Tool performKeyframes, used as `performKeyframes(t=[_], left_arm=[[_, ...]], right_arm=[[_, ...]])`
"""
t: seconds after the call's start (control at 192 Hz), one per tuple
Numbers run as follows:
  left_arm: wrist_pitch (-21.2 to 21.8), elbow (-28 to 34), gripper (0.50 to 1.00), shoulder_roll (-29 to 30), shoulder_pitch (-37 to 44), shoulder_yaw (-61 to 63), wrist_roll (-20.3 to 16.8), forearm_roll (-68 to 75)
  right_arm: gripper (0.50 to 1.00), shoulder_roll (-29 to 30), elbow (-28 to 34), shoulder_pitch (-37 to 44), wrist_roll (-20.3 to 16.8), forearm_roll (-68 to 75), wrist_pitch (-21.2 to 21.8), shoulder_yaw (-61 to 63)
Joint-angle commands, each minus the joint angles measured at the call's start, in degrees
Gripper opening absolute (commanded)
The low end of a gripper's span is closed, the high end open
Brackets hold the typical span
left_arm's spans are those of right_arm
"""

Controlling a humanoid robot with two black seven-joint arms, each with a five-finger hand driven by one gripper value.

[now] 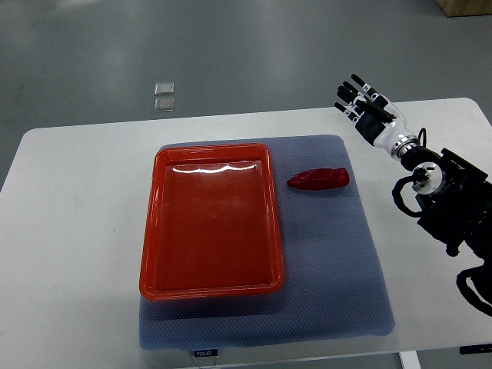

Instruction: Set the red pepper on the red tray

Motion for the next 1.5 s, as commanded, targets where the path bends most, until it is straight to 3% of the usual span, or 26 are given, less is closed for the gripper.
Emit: performKeyframes(t=[0.0, 0.574, 0.845, 0.939, 1.184, 1.314, 1.45, 1.497], left_arm=[[0.0, 0.07, 1.0, 0.0, 0.0, 0.01, 0.0, 0.06], [0.0, 0.07, 1.0, 0.0, 0.0, 0.01, 0.0, 0.06], [0.0, 0.07, 1.0, 0.0, 0.0, 0.01, 0.0, 0.06], [0.0, 0.07, 1.0, 0.0, 0.0, 0.01, 0.0, 0.06], [0.0, 0.07, 1.0, 0.0, 0.0, 0.01, 0.0, -0.02], [0.0, 0.07, 1.0, 0.0, 0.0, 0.01, 0.0, -0.02], [0.0, 0.07, 1.0, 0.0, 0.0, -0.07, 0.0, -0.02], [0.0, 0.07, 1.0, 0.0, 0.0, 0.01, 0.0, 0.06]], right_arm=[[0.93, 0.0, 0.0, 1.4, 0.0, -6.12, 0.12, -3.22], [0.93, -5.01, 0.0, 21.08, 0.08, -32.76, 1.55, -31.16], [0.93, -6.59, 0.97, 26.18, 0.17, -36.8, 1.55, -48.66], [0.93, -8.61, 6.07, 28.47, 0.35, -38.82, 1.55, -54.81], [0.93, -17.22, 35.15, 40.95, 0.43, -51.13, 1.55, -59.73], [0.93, -18.98, 46.22, 43.76, 0.08, -52.8, 1.55, -60.88], [0.928, -17.67, 51.24, 44.2, -0.09, -52.71, 1.55, -62.63], [0.928, -16.26, 51.51, 43.85, -0.09, -52.62, -1.89, -63.86]])
